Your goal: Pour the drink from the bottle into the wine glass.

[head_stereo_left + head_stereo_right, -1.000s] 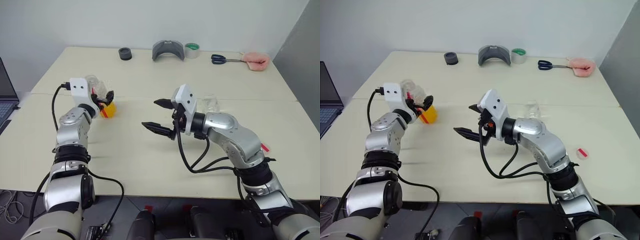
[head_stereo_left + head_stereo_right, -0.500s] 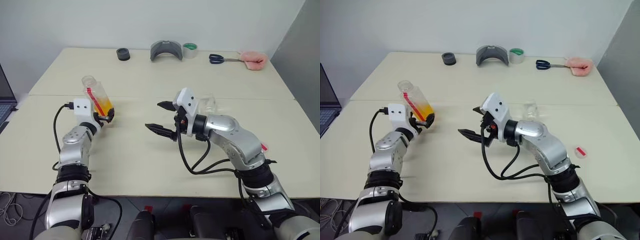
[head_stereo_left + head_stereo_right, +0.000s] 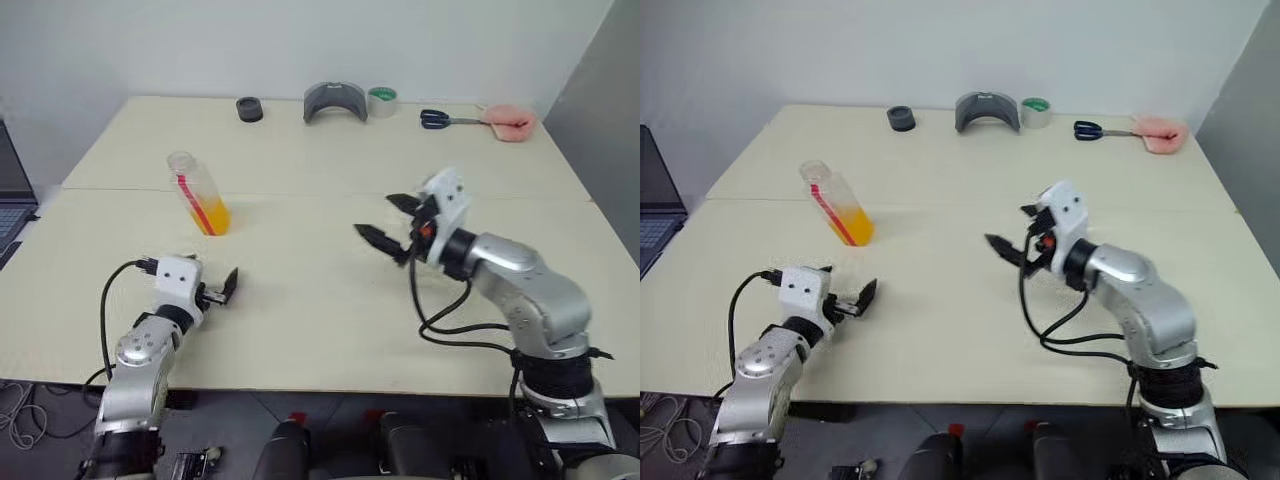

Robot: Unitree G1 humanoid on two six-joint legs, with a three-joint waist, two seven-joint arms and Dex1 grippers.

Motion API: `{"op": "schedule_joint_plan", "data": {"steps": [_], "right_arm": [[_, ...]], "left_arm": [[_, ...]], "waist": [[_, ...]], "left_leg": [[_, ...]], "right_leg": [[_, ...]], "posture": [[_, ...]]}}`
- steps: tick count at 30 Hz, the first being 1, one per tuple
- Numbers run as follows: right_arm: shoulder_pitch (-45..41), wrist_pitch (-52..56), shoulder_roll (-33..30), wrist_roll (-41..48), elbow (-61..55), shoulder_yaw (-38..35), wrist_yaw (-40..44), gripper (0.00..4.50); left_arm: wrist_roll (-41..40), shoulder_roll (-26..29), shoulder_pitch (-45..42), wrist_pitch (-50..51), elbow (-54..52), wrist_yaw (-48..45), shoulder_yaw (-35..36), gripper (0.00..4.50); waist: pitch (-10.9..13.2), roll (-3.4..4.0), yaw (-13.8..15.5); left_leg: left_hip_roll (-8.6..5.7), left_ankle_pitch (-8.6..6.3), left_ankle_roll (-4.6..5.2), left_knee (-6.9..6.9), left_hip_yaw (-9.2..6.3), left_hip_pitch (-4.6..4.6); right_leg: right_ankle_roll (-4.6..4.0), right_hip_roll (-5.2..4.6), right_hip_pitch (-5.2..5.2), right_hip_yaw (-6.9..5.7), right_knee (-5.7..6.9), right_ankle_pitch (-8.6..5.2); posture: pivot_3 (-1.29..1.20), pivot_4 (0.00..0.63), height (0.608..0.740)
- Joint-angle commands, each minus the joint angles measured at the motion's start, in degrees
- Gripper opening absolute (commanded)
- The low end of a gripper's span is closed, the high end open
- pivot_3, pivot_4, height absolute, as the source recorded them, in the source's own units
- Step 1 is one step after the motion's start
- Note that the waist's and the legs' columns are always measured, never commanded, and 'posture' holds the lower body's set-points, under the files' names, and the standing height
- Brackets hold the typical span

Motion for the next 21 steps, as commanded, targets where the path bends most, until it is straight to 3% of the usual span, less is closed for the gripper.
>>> {"op": "schedule_joint_plan", "data": {"steps": [1,4,11,21], "right_arm": [[-5.4,8.0,-4.4,2.8,4.2,-5.2,0.0,4.5],[-11.6,14.8,-9.0,3.5,15.7,-4.5,3.0,4.5],[-23.4,13.7,-14.3,-0.4,46.0,1.8,12.1,4.5],[-33.7,4.8,-12.8,-9.1,74.4,11.9,29.6,4.5]], "left_arm": [[-8.2,3.0,-1.2,4.9,-8.5,-11.1,-3.6,4.46],[-13.0,7.2,-4.6,9.0,-8.9,-19.7,-5.1,4.46],[-17.6,16.3,-9.3,12.9,-11.1,-36.2,-10.2,4.46],[-13.2,17.9,-14.3,6.5,-5.9,-43.6,-12.6,4.46]], "waist": [[0.0,0.0,0.1],[0.0,0.01,0.0],[0.0,0.06,-1.3],[0.1,0.12,-1.4]], "left_leg": [[-0.03,0.0,0.0,0.0,0.04,0.0],[0.01,-0.01,0.02,-0.07,0.1,0.05],[0.05,-0.03,0.07,-0.14,0.33,0.13],[0.07,-0.07,0.13,-0.12,0.38,0.12]], "right_leg": [[0.0,-0.01,0.02,0.01,-0.03,0.0],[-0.03,0.07,0.03,0.01,-0.07,-0.02],[-0.05,0.13,0.02,0.19,-0.05,-0.03],[-0.04,0.13,-0.04,0.24,-0.05,-0.03]], "posture": [[0.0,0.15,0.74],[0.0,0.15,0.74],[0.0,0.15,0.74],[0.0,0.15,0.74]]}}
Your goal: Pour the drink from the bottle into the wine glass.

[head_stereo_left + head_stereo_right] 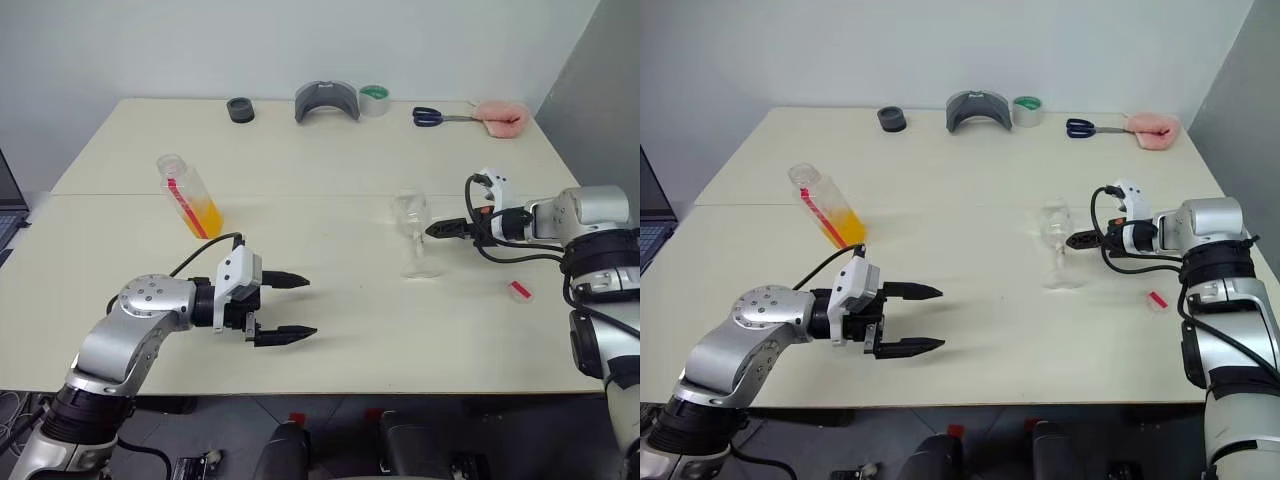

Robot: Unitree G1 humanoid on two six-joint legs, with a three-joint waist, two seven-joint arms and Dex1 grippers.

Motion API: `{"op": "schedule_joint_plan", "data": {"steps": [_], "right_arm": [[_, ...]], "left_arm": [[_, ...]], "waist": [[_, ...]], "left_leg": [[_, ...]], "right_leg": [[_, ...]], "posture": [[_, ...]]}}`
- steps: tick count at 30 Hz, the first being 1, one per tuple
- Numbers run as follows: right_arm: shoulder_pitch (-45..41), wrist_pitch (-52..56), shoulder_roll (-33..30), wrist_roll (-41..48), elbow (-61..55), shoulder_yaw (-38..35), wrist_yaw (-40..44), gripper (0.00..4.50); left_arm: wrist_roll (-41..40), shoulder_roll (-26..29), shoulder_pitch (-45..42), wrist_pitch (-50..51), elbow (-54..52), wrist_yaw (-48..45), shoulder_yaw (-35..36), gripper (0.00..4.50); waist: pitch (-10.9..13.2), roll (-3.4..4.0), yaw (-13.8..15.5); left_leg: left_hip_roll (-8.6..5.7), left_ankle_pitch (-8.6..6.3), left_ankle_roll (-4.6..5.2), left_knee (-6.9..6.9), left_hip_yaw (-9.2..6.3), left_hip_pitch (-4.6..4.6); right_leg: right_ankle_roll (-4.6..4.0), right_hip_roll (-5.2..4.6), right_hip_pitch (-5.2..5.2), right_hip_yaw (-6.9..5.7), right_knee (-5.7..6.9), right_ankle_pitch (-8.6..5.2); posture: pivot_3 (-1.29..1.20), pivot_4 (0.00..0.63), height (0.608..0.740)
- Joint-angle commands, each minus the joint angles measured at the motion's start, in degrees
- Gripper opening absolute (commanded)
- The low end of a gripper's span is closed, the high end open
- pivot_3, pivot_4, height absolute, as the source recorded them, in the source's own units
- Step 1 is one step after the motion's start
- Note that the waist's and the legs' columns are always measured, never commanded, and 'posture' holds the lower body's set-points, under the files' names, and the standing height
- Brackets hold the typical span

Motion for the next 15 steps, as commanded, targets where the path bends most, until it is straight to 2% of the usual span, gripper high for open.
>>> {"op": "schedule_joint_plan", "data": {"steps": [1,15], "right_arm": [[-3.2,-2.9,0.9,-2.3,5.3,1.0,5.2,4.5],[-9.7,-11.3,7.3,-11.1,18.6,1.6,12.8,4.5]], "left_arm": [[1.2,-0.1,-1.5,-2.6,1.3,-1.0,-0.2,4.46],[3.4,-2.4,-3.0,-4.7,3.7,-0.3,-0.7,4.46]], "waist": [[0.0,0.0,0.0],[0.0,0.01,-0.1]], "left_leg": [[0.0,0.0,0.0,0.0,0.0,0.0],[-0.01,0.0,-0.01,0.03,0.09,-0.05]], "right_leg": [[0.0,0.0,-0.01,0.01,0.01,0.0],[0.0,-0.01,-0.2,0.12,0.19,0.0]], "posture": [[0.0,0.15,0.74],[0.0,0.15,0.74]]}}
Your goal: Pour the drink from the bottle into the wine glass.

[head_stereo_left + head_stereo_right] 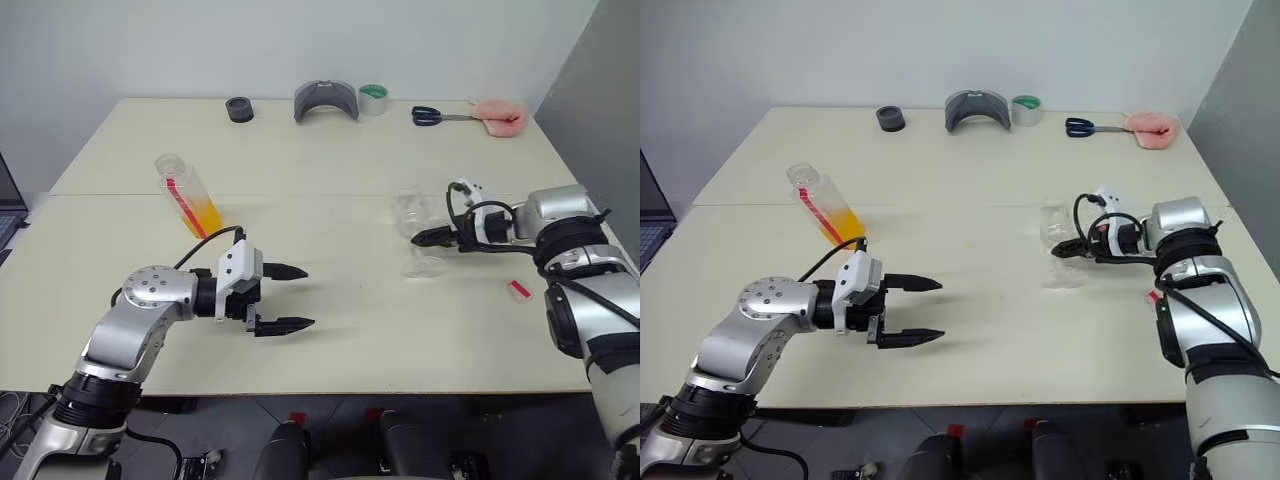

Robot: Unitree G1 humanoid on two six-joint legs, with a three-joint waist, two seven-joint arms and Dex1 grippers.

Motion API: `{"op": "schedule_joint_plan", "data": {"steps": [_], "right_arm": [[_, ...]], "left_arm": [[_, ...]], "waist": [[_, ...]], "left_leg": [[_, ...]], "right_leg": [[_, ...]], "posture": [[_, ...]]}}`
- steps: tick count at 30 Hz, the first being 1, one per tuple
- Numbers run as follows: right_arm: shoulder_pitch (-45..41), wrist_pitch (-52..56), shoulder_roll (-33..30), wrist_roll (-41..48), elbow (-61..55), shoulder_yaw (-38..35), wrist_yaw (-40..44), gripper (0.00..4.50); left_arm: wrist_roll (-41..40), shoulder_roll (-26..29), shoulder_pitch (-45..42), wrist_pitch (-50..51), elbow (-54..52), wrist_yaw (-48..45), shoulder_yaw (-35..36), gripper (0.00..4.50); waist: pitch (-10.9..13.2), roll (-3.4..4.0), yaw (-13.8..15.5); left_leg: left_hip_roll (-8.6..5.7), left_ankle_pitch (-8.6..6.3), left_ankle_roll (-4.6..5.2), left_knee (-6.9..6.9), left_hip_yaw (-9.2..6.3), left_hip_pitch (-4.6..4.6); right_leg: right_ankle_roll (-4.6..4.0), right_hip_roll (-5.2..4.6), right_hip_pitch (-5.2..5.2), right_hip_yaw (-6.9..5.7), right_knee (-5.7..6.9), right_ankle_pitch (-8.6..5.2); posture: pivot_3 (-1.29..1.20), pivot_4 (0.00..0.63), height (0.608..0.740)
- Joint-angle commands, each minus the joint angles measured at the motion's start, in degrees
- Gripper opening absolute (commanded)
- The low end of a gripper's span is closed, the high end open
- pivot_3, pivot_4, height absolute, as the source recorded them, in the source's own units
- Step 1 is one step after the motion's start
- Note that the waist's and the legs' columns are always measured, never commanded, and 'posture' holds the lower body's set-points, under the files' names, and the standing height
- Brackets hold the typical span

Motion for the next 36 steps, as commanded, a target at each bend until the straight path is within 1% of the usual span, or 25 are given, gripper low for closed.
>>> {"op": "schedule_joint_plan", "data": {"steps": [1,6,9,11,14,15,18,20,21,24,28,31,35,36], "right_arm": [[-3.0,-2.3,1.1,-1.8,1.7,-0.4,2.6,4.5],[-3.3,-3.4,2.8,-3.5,3.3,-0.9,3.8,4.5],[-2.7,-3.4,3.8,-3.8,3.5,-1.5,4.0,3.92],[-2.7,-3.6,4.0,-3.8,3.6,-2.0,3.8,3.27],[-3.1,-3.6,4.1,-3.6,3.8,-3.0,3.5,2.15],[-3.3,-3.6,4.0,-3.6,3.9,-3.3,3.5,1.88],[-4.1,-3.3,3.8,-3.4,3.9,-4.4,3.4,0.86],[-4.9,-3.0,3.7,-2.7,3.8,-5.9,2.6,0.3],[-5.4,-3.2,3.7,-2.2,3.6,-7.0,1.5,0.14],[-6.6,-5.0,4.1,0.1,3.7,-12.2,-4.9,0.14],[-7.0,-8.3,5.4,1.9,3.4,-17.3,-12.7,0.14],[-5.1,-17.7,7.6,2.3,1.8,-20.8,-22.6,0.14],[0.1,-29.9,10.8,1.3,-0.5,-22.3,-34.0,0.14],[1.9,-32.1,11.6,0.9,-1.6,-22.1,-35.7,0.14]], "left_arm": [[0.4,-0.4,-0.6,-1.1,-0.7,0.7,0.3,4.46],[0.5,-0.5,-0.2,-0.9,-1.4,1.5,0.4,4.46],[0.5,-0.5,0.0,-0.6,-2.0,2.0,0.4,4.5],[0.4,-0.5,0.1,-0.4,-2.3,2.3,0.2,4.5],[0.5,-0.6,0.0,-0.2,-2.4,2.5,0.0,4.5],[0.5,-0.6,-0.1,-0.2,-2.4,2.5,0.0,4.5],[0.7,-0.8,-0.7,0.0,-2.2,2.6,-0.4,4.5],[0.7,-1.0,-0.9,0.2,-2.2,2.7,-0.7,4.5],[0.7,-1.0,-1.1,0.4,-2.3,2.7,-0.8,4.5],[0.7,-1.1,-1.3,0.6,-2.4,2.6,-1.0,4.5],[0.8,-1.2,-1.9,0.7,-2.0,2.5,-1.2,4.5],[1.1,-1.4,-2.5,0.3,-1.3,2.4,-1.5,4.5],[1.5,-1.5,-3.0,-0.2,-0.4,2.1,-1.9,4.5],[1.6,-1.6,-3.2,-0.3,-0.2,2.1,-2.0,4.5]], "waist": [[0.0,0.0,0.0],[0.0,0.0,0.0],[0.0,0.0,-0.1],[0.0,0.0,-0.1],[0.0,0.0,-0.1],[0.0,0.0,-0.1],[0.0,0.0,-0.1],[0.0,0.0,-0.1],[0.0,0.0,-0.1],[0.0,0.0,-0.1],[0.0,0.0,-0.1],[0.0,0.0,-0.2],[0.0,-0.01,-0.4],[0.0,-0.01,-0.4]], "left_leg": [[0.01,0.0,0.0,0.0,0.08,0.0],[-0.02,0.0,0.0,0.03,0.44,-0.01],[-0.01,0.0,0.01,0.03,0.57,0.05],[0.0,0.0,0.0,0.03,0.58,0.05],[-0.02,-0.01,0.01,0.03,0.59,0.04],[-0.02,-0.01,0.01,0.03,0.6,0.04],[-0.01,-0.01,0.01,0.03,0.61,0.05],[-0.02,-0.01,0.01,0.04,0.64,0.06],[-0.01,-0.01,0.01,0.05,0.63,0.06],[-0.01,-0.01,0.01,0.04,0.64,0.05],[-0.01,-0.01,0.01,0.02,0.67,0.05],[-0.01,-0.01,0.01,0.02,0.7,0.05],[0.0,-0.01,0.01,0.03,0.69,0.03],[-0.01,-0.01,0.01,0.03,0.69,0.02]], "right_leg": [[0.0,0.0,-0.08,0.08,0.08,0.0],[0.01,0.0,-0.3,0.49,0.29,0.0],[0.01,0.01,-0.32,0.62,0.32,0.01],[0.01,0.02,-0.34,0.64,0.34,0.01],[0.02,0.01,-0.34,0.65,0.33,0.01],[0.02,0.01,-0.34,0.67,0.34,0.01],[0.02,0.02,-0.34,0.68,0.34,0.01],[0.02,0.02,-0.34,0.7,0.35,0.01],[0.03,0.02,-0.35,0.7,0.35,0.02],[0.03,0.02,-0.35,0.71,0.35,0.02],[0.03,0.03,-0.37,0.74,0.35,0.02],[0.03,0.03,-0.38,0.77,0.36,0.02],[0.03,0.02,-0.38,0.76,0.36,0.02],[0.03,0.02,-0.38,0.77,0.36,0.02]], "posture": [[0.0,0.15,0.74],[0.0,0.15,0.74],[0.0,0.15,0.74],[0.0,0.15,0.74],[0.0,0.15,0.74],[0.0,0.15,0.74],[0.0,0.15,0.74],[0.0,0.15,0.74],[0.0,0.15,0.74],[0.0,0.15,0.74],[0.0,0.15,0.74],[0.0,0.15,0.74],[0.0,0.15,0.74],[0.0,0.15,0.74]]}}
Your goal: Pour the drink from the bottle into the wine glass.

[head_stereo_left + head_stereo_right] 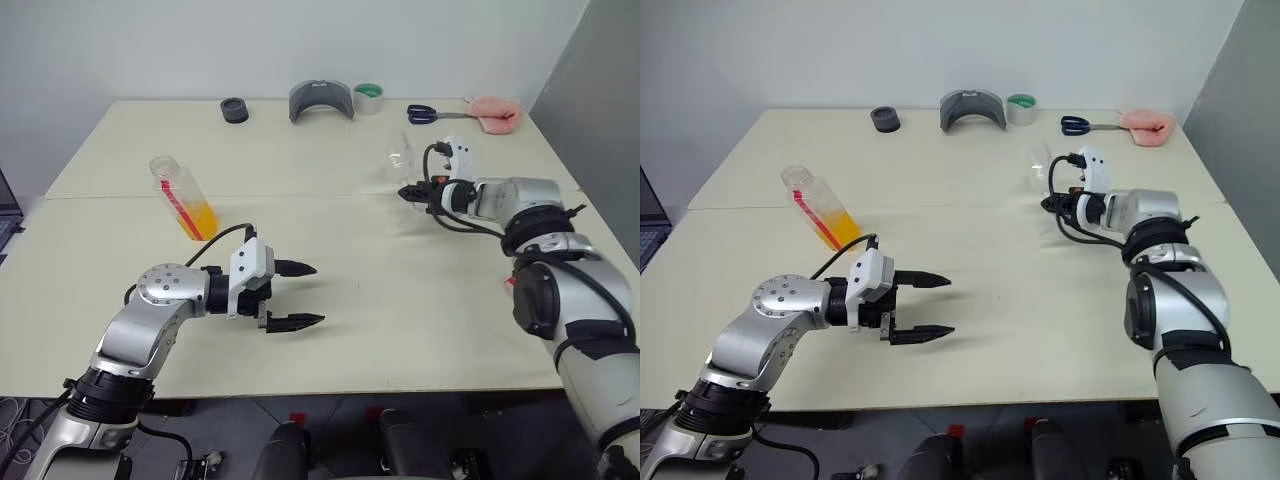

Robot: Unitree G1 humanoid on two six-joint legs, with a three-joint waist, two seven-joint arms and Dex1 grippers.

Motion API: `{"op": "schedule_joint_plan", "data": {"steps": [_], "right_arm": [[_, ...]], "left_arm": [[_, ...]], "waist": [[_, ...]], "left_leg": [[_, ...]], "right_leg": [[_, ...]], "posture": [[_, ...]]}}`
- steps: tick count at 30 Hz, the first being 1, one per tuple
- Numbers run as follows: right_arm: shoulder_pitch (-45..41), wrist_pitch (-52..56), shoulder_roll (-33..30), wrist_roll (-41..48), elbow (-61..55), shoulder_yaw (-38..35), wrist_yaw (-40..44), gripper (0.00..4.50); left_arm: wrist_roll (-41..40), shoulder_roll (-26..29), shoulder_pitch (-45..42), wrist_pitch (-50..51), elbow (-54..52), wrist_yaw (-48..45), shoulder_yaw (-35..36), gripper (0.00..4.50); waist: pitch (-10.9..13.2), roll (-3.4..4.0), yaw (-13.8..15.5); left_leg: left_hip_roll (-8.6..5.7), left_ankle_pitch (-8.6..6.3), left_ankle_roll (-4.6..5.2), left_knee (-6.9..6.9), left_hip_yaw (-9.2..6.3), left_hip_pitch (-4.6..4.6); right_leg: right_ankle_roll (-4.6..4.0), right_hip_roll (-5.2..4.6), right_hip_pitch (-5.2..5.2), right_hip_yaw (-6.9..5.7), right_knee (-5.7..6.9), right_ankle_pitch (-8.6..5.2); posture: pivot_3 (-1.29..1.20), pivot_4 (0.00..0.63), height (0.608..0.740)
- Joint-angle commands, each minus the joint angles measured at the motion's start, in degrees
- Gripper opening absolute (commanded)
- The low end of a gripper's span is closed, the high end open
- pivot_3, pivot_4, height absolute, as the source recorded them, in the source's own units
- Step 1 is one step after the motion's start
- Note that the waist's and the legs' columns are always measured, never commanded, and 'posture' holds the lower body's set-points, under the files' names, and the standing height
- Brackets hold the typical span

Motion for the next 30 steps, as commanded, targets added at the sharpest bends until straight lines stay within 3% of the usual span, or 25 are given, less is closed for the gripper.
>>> {"op": "schedule_joint_plan", "data": {"steps": [1,8,21,26,30], "right_arm": [[4.1,-7.8,1.7,0.1,-4.7,-1.5,-6.3,0.14],[17.1,-6.4,3.0,-0.7,-22.2,1.5,-8.3,0.14],[45.9,20.7,-2.4,3.5,-69.5,5.5,-8.6,0.14],[55.6,27.0,-4.2,4.9,-80.6,7.2,-8.8,0.14],[56.9,26.2,-3.2,5.1,-82.3,7.0,-10.3,0.14]], "left_arm": [[0.4,-0.2,-0.9,-1.0,-0.2,-0.2,0.1,4.5],[1.0,-0.1,-0.9,-1.9,0.4,-1.7,-0.8,4.5],[1.6,-0.4,-0.6,-2.9,0.9,-3.3,-1.6,4.5],[1.6,-0.5,-0.8,-3.3,1.3,-3.8,-1.9,4.5],[1.6,-0.7,-1.2,-3.3,1.9,-4.1,-1.9,4.5]], "waist": [[0.0,0.0,0.0],[0.0,-0.01,-0.4],[-0.2,-0.09,1.4],[-0.5,-0.35,1.4],[-0.5,-0.4,1.4]], "left_leg": [[0.0,0.0,0.0,0.0,0.01,-0.01],[0.02,0.0,0.0,0.04,0.0,0.11],[-0.03,-0.06,0.11,0.03,-0.07,0.04],[0.01,-0.09,0.15,0.0,-0.04,0.14],[0.05,-0.11,0.18,-0.09,0.0,0.52]], "right_leg": [[0.0,-0.01,0.0,0.0,0.01,0.0],[0.05,0.02,0.07,0.03,0.05,0.03],[0.06,-0.01,0.12,0.01,-0.08,0.02],[0.07,0.05,0.17,0.05,-0.08,0.01],[0.07,0.1,0.48,0.07,-0.14,-0.01]], "posture": [[0.0,0.15,0.74],[0.0,0.15,0.74],[0.0,0.15,0.74],[0.0,0.15,0.74],[0.0,0.15,0.74]]}}
